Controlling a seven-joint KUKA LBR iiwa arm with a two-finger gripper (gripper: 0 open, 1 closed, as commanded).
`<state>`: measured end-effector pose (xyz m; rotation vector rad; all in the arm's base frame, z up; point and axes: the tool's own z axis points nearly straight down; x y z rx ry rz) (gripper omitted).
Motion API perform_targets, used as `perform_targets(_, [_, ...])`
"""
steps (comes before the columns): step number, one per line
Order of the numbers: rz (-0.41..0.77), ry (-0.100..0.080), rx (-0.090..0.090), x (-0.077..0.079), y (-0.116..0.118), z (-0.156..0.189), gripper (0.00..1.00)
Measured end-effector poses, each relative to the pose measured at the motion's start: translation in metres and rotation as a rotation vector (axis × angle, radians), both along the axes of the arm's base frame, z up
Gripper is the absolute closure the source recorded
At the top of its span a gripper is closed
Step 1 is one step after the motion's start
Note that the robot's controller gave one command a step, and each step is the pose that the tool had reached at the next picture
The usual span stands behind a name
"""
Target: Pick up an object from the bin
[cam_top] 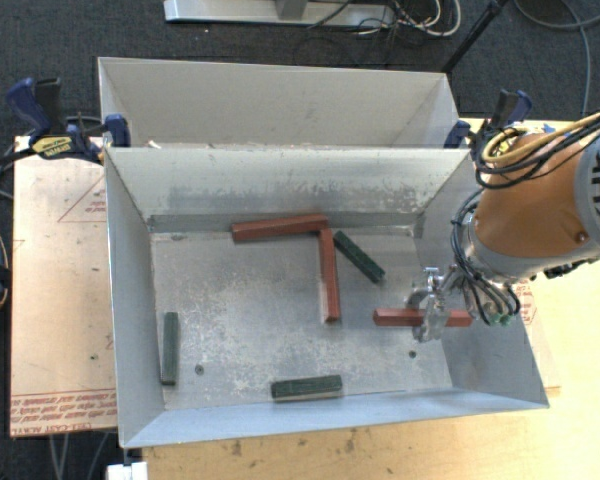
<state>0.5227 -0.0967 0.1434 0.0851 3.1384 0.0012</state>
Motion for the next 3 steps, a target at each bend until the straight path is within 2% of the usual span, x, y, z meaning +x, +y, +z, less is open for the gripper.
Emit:
perform_targets(1, [0.0, 0.0, 0.0, 0.0, 0.0, 0.0, 1.0])
perform_targets(2, [-0.005, 0.007, 0.001, -0.015, 0.006, 0.052, 1.0])
perform_targets(3, [-0.013, 0.001, 0.0, 0.005, 0.017, 0.129, 1.0])
